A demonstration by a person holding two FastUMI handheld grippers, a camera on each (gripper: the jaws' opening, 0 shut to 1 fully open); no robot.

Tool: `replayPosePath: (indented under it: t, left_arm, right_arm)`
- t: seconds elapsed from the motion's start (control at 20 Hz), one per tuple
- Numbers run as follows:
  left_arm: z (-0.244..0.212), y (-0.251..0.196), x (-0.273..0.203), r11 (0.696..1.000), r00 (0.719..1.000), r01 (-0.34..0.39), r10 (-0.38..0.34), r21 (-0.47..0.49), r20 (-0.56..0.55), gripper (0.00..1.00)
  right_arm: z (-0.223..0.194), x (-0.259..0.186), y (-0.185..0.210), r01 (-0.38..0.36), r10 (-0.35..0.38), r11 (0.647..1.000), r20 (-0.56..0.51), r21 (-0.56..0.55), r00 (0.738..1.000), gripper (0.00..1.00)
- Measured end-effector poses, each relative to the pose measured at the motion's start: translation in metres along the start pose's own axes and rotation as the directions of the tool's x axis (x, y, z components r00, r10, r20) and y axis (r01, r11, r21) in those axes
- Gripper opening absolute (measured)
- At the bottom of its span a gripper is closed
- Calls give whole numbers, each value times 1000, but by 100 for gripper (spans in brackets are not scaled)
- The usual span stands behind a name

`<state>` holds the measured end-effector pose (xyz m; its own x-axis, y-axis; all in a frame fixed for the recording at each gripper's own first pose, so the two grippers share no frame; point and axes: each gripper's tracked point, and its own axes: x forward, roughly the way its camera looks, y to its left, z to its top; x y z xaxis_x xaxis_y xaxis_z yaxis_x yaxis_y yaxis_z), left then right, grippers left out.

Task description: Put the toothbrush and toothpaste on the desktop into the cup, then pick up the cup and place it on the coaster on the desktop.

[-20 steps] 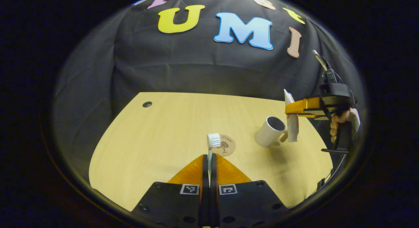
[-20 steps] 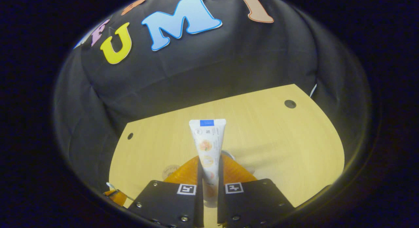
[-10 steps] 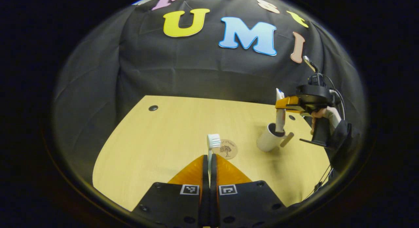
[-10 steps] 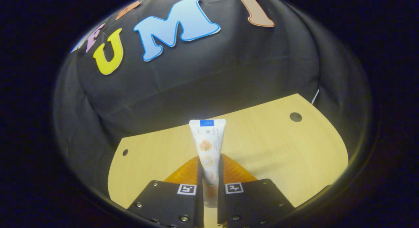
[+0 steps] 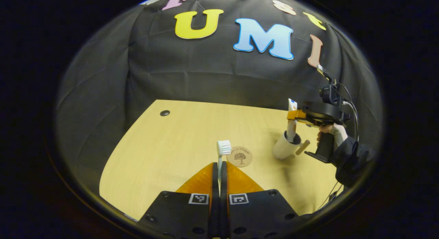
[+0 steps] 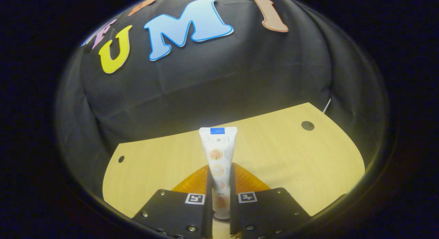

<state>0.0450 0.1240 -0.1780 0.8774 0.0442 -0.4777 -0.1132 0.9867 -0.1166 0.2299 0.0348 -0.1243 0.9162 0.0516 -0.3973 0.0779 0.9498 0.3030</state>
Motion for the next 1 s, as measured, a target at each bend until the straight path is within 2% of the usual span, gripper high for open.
replayPosePath:
  t: [0.15,0.2,0.25,0.35,0.4,0.45,0.5,0.6,0.75,0.8,1.0]
  left_arm:
    - [-2,1,3,1000,1000,7,-7,-13,-8,8]
    - [-3,0,3,1000,1000,11,-12,-18,-9,8]
    - [-3,-3,3,1000,1000,18,-18,-20,-9,8]
    - [-1,-8,4,999,1000,30,-31,-21,-7,8]
    - [-1,-11,5,999,999,37,-37,-20,-6,8]
    - [-1,-12,6,999,999,43,-43,-20,-6,8]
    - [0,-14,6,999,999,48,-48,-22,-5,8]
    - [-2,-15,6,998,999,53,-53,-27,-6,7]
    - [-1,-14,3,998,999,51,-51,-36,1,7]
    - [-1,-14,2,998,999,50,-50,-36,5,7]
    - [1,-17,-1,998,998,54,-54,-32,21,7]
  right_arm:
    - [-12,-10,0,-10,10,1000,-12,5,1000,24]
    - [-17,-13,0,-15,15,1000,-25,4,1000,33]
    - [-21,-16,-3,-11,11,1000,-37,-7,999,28]
    - [-32,-20,-4,-14,12,1000,-61,-27,998,28]
    - [-37,-22,-5,-17,15,999,-75,-33,997,25]
    - [-42,-23,-6,-18,14,999,-87,-40,996,30]
    - [-44,-26,-3,-36,33,999,-91,-36,995,30]
    - [-48,-29,-1,-45,40,998,-102,-45,994,40]
    - [-48,-37,-2,-45,39,997,-95,-67,995,40]
    - [-46,-40,2,-56,50,996,-93,-66,994,47]
    - [-39,-56,-2,-50,45,995,-65,-89,997,48]
